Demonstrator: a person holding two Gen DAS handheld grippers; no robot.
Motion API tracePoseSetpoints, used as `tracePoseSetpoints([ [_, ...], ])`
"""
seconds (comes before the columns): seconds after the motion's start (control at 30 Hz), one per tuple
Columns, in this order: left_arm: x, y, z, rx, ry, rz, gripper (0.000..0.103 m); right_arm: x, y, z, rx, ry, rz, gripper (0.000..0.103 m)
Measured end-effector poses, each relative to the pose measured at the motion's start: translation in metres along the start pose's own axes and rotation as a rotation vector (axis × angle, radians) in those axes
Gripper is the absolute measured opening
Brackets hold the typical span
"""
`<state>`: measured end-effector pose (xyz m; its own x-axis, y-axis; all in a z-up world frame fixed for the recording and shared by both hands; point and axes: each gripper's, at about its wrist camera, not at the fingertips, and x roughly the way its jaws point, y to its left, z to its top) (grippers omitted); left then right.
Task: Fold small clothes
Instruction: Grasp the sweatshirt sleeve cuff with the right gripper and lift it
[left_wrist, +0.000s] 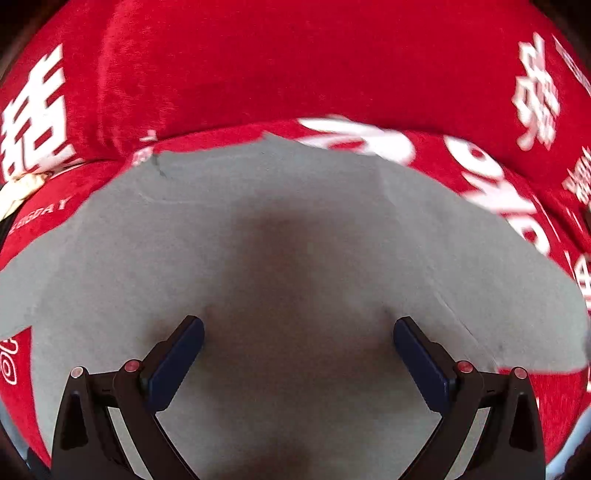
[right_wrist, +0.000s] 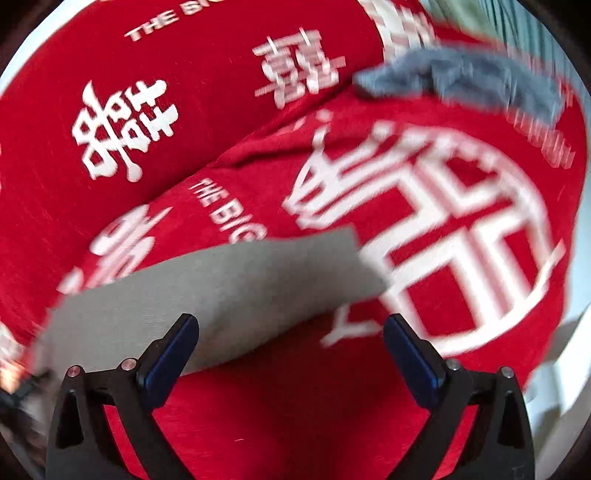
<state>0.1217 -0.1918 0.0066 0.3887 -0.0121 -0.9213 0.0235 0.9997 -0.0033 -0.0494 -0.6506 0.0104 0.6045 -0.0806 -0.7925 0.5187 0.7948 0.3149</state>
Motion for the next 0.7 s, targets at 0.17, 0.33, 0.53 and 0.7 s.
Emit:
tracePoseSetpoints([
  [0.17, 0.000, -0.042, 0.000, 0.068, -0.003, -0.017, 0.103, 0.028, -0.009, 0.007, 0.110, 0.023, -0.024, 0.100],
  [0.33, 0.007, -0.075, 0.006, 0.114, -0.021, 0.005, 0.103, 0.037, 0.000, 0.024, 0.060, 0.007, 0.082, 0.014],
  [0.53, 0.004, -0.057, 0.024, 0.047, -0.027, -0.002, 0.103, 0.029, 0.000, 0.028, 0.088, -0.043, 0.167, 0.008],
  [0.7, 0.028, -0.039, 0.041, -0.020, 0.036, 0.032, 0.103, 0.011, 0.013, 0.033, 0.064, -0.093, 0.164, 0.008],
])
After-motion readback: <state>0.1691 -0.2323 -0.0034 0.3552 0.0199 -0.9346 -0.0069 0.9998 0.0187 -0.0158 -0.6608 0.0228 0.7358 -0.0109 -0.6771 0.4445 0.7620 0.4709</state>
